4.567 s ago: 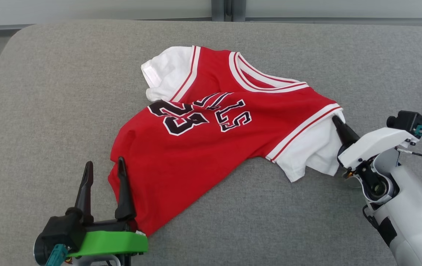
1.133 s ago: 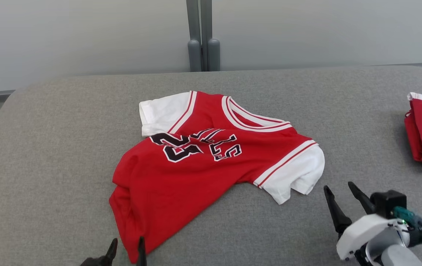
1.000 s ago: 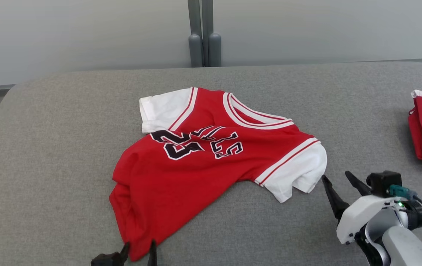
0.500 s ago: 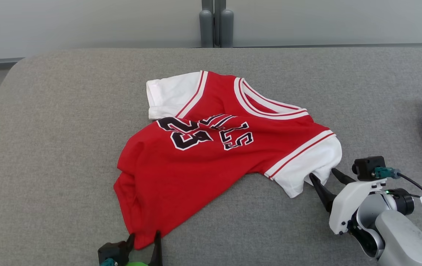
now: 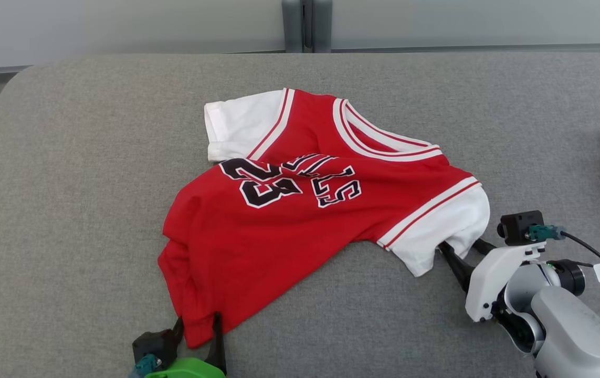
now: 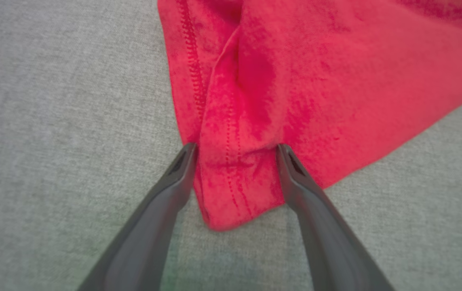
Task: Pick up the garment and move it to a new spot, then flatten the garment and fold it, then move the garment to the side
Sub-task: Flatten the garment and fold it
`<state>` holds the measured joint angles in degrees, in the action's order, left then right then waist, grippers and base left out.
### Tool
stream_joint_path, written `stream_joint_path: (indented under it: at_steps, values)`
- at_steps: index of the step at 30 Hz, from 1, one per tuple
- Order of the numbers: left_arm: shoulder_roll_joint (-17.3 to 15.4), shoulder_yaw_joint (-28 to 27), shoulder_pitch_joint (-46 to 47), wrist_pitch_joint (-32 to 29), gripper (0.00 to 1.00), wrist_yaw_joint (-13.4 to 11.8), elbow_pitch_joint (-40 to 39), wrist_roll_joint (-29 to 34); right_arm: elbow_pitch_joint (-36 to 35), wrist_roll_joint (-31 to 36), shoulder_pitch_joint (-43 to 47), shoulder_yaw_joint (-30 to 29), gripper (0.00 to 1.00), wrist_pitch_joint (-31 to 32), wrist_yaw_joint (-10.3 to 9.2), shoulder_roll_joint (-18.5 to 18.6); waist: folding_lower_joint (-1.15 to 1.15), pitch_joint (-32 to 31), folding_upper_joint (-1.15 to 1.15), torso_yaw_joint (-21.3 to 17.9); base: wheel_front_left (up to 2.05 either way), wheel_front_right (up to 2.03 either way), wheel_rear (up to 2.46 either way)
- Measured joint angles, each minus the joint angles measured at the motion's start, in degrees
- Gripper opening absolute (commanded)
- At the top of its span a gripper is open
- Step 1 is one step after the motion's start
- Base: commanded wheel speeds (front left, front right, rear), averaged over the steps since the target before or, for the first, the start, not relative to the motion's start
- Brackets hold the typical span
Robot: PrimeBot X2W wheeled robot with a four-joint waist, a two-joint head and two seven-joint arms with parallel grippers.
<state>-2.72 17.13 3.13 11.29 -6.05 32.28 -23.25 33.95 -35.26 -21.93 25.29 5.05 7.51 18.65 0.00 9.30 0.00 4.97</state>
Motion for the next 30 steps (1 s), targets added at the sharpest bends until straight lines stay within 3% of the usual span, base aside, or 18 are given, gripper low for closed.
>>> stream_joint_path:
  at_steps: [3,6,8,9,10,11,12,13,18,22,26,30]
  values:
    - [0.1,0.1,0.2,0.1,1.0,0.0,0.4,-1.1,0.5,-0.9,-0.9,0.7,0.72,0.1,0.0,0.3,0.0,0.3,0.0,0.3,0.0,0.0,0.0]
    - [0.2,0.3,0.3,-0.1,1.0,0.0,0.3,-2.2,0.8,-2.0,-1.1,1.3,0.82,0.1,0.0,0.5,0.0,0.4,0.0,0.7,0.0,0.0,0.0]
    - [0.2,0.5,0.3,-0.5,1.0,0.1,0.1,-2.8,0.9,-2.5,-1.3,1.7,0.83,0.0,0.0,0.7,0.0,0.4,0.0,0.9,0.0,0.0,0.0]
    - [0.2,0.8,0.4,-0.6,1.0,0.1,0.2,-2.9,0.9,-2.8,-1.5,2.0,0.78,0.0,0.0,0.9,0.0,0.5,0.0,1.0,0.0,0.0,0.0]
    - [0.2,1.1,0.5,-0.6,0.87,0.2,0.3,-3.0,1.0,-3.2,-1.6,2.3,0.69,0.0,0.0,0.9,0.0,0.5,0.0,1.1,0.0,0.0,0.0]
    - [0.1,1.6,0.9,-0.6,0.16,0.5,0.7,-3.5,1.0,-3.9,-1.9,2.9,0.35,0.4,-0.01,1.1,0.0,0.6,0.0,1.2,0.0,0.0,0.0]
    - [-0.1,1.7,1.1,-0.6,0.0,0.9,1.0,-4.2,1.0,-4.0,-2.0,3.3,0.11,0.4,-0.01,1.1,0.0,0.7,0.0,1.2,0.0,0.0,0.0]
    - [-0.1,2.0,1.4,-0.6,0.0,1.1,1.4,-4.4,1.1,-4.9,-2.2,3.6,0.0,0.7,-0.01,0.9,0.0,0.8,0.0,1.1,0.0,0.0,0.0]
    - [-0.5,2.4,2.0,-1.2,0.0,2.6,2.0,-7.0,0.4,-9.6,-2.5,4.6,0.0,0.5,-0.02,0.7,0.0,0.2,0.0,0.8,0.0,0.0,0.0]
    - [-0.5,2.1,1.3,-2.0,0.0,4.6,-0.6,-10.5,-3.9,-13.9,-1.5,4.1,0.0,-1.2,-0.02,2.6,0.0,-0.8,0.0,0.8,0.0,0.0,0.0]
    - [-0.5,1.2,-1.0,-3.8,0.0,6.7,-8.5,-13.6,-12.9,-20.3,1.9,2.1,0.0,-2.4,-0.02,6.2,0.0,-2.5,0.0,0.8,0.0,0.0,0.0]
    - [-3.7,-0.4,-3.3,-7.3,0.0,7.1,-23.1,-16.2,-24.8,-26.6,5.6,-2.3,0.0,-2.7,-0.02,10.6,0.0,-4.5,0.0,0.4,0.0,0.0,0.0]
